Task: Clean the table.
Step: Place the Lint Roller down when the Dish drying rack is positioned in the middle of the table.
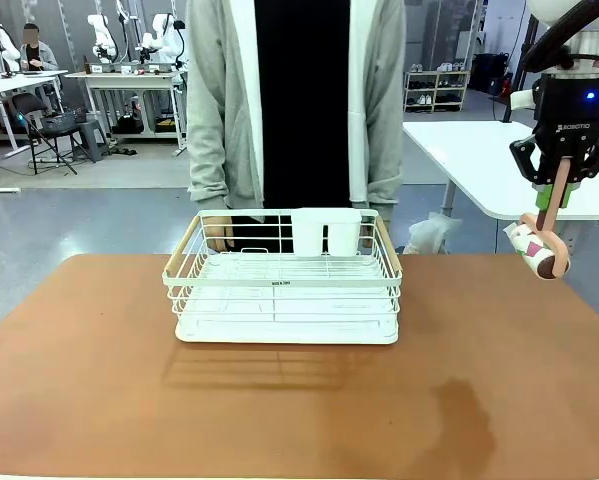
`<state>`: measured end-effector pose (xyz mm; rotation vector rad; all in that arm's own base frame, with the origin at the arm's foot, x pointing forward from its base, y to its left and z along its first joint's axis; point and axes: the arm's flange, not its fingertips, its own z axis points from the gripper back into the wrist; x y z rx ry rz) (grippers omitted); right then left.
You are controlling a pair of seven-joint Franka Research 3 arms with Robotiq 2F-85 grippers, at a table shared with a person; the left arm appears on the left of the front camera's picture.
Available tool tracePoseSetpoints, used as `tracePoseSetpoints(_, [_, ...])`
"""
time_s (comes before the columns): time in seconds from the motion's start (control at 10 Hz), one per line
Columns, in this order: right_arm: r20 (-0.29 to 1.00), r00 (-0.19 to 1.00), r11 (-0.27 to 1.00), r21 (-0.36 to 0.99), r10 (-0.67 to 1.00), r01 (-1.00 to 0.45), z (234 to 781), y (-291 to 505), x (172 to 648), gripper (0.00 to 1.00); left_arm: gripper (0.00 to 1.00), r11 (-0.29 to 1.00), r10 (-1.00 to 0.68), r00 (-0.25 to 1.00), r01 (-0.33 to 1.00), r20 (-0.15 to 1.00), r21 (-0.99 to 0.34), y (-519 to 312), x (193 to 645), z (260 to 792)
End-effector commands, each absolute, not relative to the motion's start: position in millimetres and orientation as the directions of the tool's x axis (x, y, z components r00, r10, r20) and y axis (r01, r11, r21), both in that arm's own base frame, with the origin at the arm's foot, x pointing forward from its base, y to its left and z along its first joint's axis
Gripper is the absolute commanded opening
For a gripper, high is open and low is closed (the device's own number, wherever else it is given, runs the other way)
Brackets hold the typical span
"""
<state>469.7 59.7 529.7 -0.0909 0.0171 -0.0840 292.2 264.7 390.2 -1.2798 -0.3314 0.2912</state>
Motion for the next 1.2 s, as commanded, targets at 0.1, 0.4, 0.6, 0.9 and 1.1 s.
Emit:
tracePoseSetpoints(0.1, [0.010, 0.745, 0.744, 0.079, -0.667, 0.664, 542, 57, 493, 0.21, 1.00, 0.263, 0.377, 0.921, -0.003, 0.100, -0.965, 266, 287, 391])
tracePoseSetpoints(0.4, [0.008, 0.418, 0.412, 0.188, -0.908, 0.891, 517, 59, 507, 0.21, 1.00, 0.263, 0.377, 0.921, -0.003, 0.100, -0.965, 266, 287, 391])
tracePoseSetpoints(0.6, [0.034, 0.294, 0.290, 0.310, -0.955, 0.905, 481, 65, 516, 0.21, 1.00, 0.263, 0.377, 0.921, -0.003, 0.100, -0.965, 266, 287, 391])
tracePoseSetpoints(0.9, [0.044, 0.170, 0.174, 0.351, -0.985, 0.920, 423, 70, 522, 0.21, 1.00, 0.263, 0.377, 0.921, -0.003, 0.100, -0.965, 266, 287, 391])
tracePoseSetpoints(1.1, [-0.015, 0.139, 0.121, 0.401, -0.990, 0.908, 403, 67, 533, 0.21, 1.00, 0.263, 0.377, 0.921, -0.003, 0.100, -0.965, 266, 287, 391])
